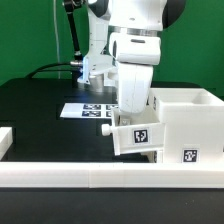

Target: Assemble drawer

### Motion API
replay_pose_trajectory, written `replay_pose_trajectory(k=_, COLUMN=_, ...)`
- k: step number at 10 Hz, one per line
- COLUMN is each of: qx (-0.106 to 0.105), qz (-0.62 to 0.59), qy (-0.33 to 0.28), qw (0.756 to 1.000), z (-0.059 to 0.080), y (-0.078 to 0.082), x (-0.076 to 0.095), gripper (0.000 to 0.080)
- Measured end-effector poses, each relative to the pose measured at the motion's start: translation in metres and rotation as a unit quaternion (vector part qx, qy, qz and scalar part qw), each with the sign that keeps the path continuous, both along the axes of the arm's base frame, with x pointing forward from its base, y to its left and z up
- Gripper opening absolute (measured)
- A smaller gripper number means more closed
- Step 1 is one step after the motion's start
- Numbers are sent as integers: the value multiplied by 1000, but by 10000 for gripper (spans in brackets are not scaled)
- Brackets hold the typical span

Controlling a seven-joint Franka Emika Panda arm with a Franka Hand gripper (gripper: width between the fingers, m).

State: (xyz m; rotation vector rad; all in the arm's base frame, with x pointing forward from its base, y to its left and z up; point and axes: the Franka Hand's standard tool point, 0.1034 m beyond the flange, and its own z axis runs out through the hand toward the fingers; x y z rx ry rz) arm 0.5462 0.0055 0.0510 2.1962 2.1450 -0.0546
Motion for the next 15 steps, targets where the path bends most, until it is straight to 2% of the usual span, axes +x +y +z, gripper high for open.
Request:
replay_pose_trajectory(k=1, qx=0, qz=0, qy=0, qw=1000, z=0, y=0, x=0, gripper=53)
replay_pose_trajectory(k=2, qx=0, qz=0, qy=0, qw=1000, z=0, y=1, x=0, gripper=271)
replay_pose_trajectory(k=3, qx=0, qz=0, qy=-1, qw=1000, z=4, y=4, x=3, gripper=271)
replay_pose_trajectory(k=4, qx=-2, qz=1, qy=-2, qw=1000, z=8, y=7, x=5, gripper=467)
replay_pose_trajectory(k=5, qx=-3, qz=2, qy=-3, qw=1000, z=13, y=7, x=6, gripper=467)
replay_pose_trajectory(k=6, qx=-7, qz=2, qy=0, qw=1000, z=19, y=6, x=6, gripper=613)
replay_pose_trajectory(k=8, qx=-18, qz=7, qy=7, qw=1000, z=36, y=-3, x=6, gripper=638)
replay_pose_trajectory(k=10, qx=-30, qz=24, qy=11, qw=999, z=58, y=-27, x=11, gripper=648)
replay_pose_trajectory(k=11, qx=-30, qz=35, qy=9, qw=999, z=62, y=-38, x=16, gripper=648)
replay_pose_trajectory(k=12, qx=-29, qz=42, qy=10, qw=999, z=61, y=-50, x=20, gripper=648)
replay_pose_trajectory(k=15, qx=-23, qz=41, qy=24, qw=999, z=39, y=-72, x=18, gripper=648)
